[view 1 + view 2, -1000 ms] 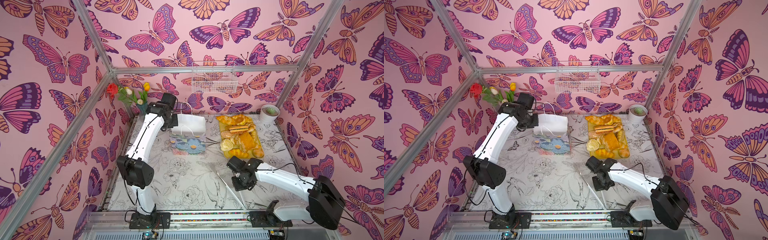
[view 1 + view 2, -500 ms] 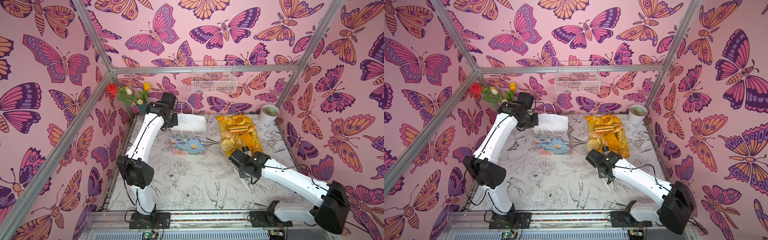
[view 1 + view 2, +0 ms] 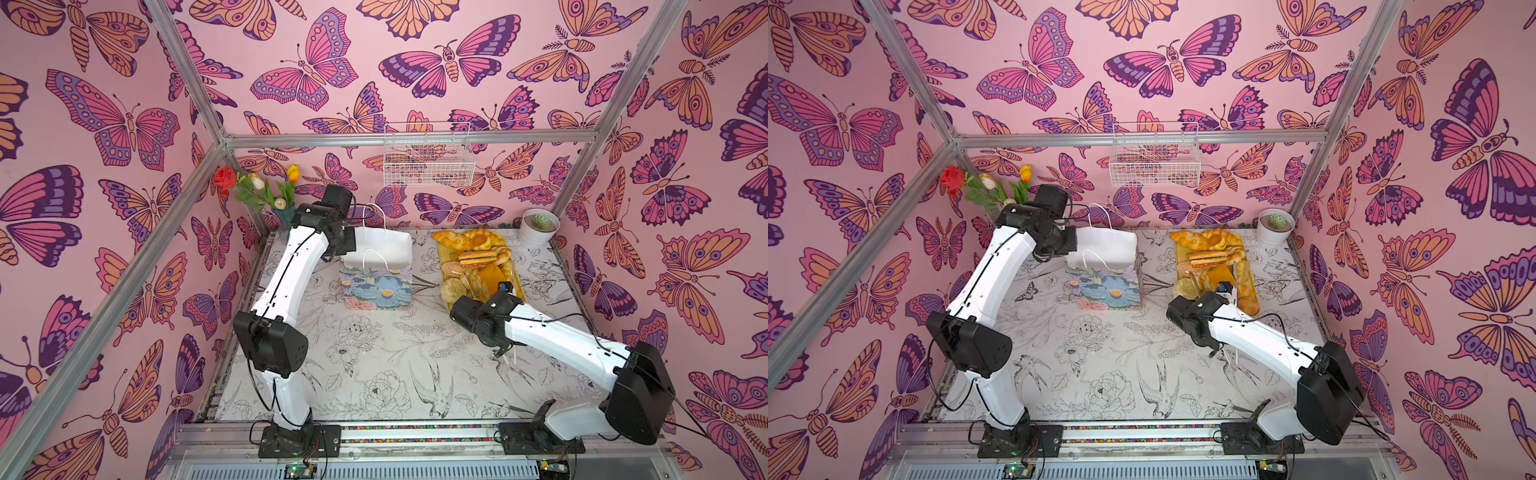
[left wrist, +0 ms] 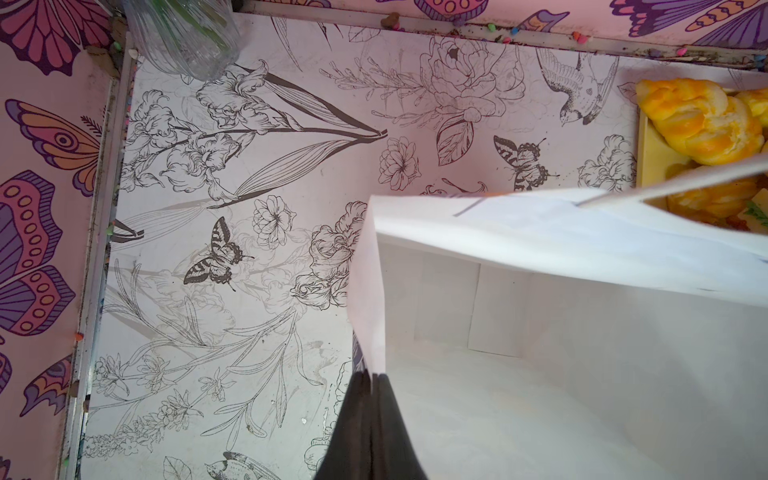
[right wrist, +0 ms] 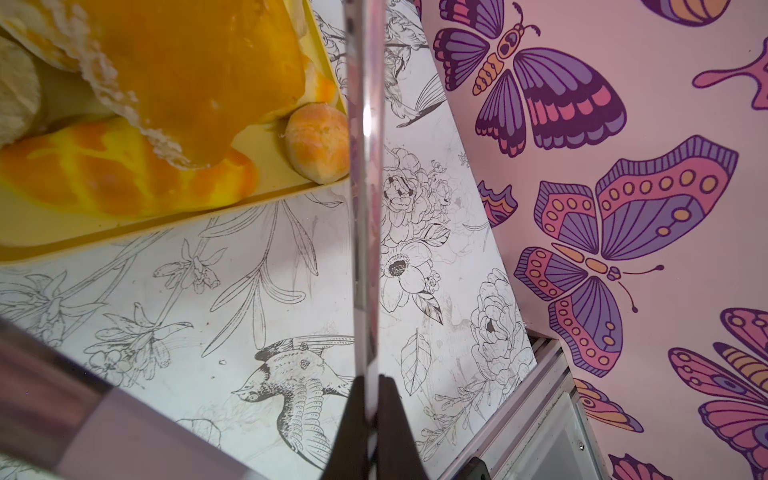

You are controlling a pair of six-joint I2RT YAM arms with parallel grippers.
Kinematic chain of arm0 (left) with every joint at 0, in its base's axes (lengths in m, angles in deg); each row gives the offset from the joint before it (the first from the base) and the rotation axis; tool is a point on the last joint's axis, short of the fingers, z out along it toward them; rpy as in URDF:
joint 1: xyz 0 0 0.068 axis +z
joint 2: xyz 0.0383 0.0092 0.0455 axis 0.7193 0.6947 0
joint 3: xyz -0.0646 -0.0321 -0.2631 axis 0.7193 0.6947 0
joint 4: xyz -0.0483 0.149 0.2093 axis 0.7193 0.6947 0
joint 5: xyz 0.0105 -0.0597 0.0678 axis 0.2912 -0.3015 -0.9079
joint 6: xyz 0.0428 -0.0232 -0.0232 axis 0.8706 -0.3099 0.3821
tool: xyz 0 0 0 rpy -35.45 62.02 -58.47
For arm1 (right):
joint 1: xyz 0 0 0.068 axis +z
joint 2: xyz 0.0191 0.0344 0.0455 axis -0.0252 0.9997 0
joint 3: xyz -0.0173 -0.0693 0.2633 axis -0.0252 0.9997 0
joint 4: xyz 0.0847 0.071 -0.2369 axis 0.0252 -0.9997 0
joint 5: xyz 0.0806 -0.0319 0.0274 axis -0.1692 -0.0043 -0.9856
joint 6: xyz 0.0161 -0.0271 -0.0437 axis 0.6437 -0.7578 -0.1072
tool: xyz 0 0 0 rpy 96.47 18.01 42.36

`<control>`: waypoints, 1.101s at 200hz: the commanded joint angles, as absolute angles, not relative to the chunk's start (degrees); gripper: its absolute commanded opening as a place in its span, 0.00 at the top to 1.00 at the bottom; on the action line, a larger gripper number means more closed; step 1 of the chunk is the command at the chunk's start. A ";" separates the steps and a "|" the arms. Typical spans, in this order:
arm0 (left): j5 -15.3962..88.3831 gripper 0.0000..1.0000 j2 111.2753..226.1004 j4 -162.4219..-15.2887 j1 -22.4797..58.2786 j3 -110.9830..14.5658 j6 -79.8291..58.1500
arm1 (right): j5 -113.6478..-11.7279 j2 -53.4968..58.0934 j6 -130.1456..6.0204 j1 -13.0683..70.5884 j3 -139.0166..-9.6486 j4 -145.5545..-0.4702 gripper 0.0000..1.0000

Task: Pack bread into a paper bag
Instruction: Place the clamp on the plate.

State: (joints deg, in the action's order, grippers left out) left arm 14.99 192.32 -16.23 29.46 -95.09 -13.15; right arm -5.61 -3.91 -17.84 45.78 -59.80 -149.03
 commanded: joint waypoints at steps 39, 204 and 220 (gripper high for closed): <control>13.45 0.97 193.89 -15.25 29.26 -94.99 -11.77 | -10.66 -1.41 -15.26 42.69 -56.37 -142.52 1.00; 12.84 0.97 193.32 -15.28 29.30 -94.54 -11.31 | -19.83 3.23 -17.55 38.02 -52.60 -133.50 1.00; 12.84 0.97 193.36 -15.29 29.32 -94.57 -11.30 | -20.10 3.60 -18.20 37.93 -52.32 -132.41 1.00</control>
